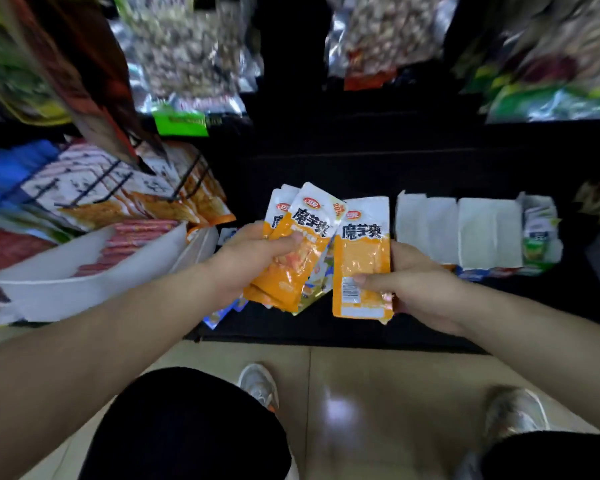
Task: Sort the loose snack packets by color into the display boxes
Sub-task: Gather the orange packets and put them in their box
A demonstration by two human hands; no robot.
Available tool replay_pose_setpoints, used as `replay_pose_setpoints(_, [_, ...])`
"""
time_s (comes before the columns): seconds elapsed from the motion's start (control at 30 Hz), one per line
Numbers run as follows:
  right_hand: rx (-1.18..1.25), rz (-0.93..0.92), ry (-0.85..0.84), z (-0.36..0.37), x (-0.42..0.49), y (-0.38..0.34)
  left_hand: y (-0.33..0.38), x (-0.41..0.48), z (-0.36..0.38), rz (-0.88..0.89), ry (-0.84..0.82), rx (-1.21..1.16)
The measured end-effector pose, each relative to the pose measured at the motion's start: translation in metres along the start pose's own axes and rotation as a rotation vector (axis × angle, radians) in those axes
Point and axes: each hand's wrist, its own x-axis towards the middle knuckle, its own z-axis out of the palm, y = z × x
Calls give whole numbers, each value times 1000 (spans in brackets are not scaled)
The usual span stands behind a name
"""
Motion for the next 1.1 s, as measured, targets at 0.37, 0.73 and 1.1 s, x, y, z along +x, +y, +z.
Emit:
replay_pose_setpoints(0.37, [386, -101, 230, -21, -96, -12, 13, -70, 124, 71, -12, -357])
replay_pose_setpoints(0.73, [232, -233, 380, -28, -71, 4, 19, -29, 145, 7, -13, -409])
replay_pose_setpoints(1.1, [227, -212, 432, -57, -52, 5, 12, -3, 148, 59, -6, -433])
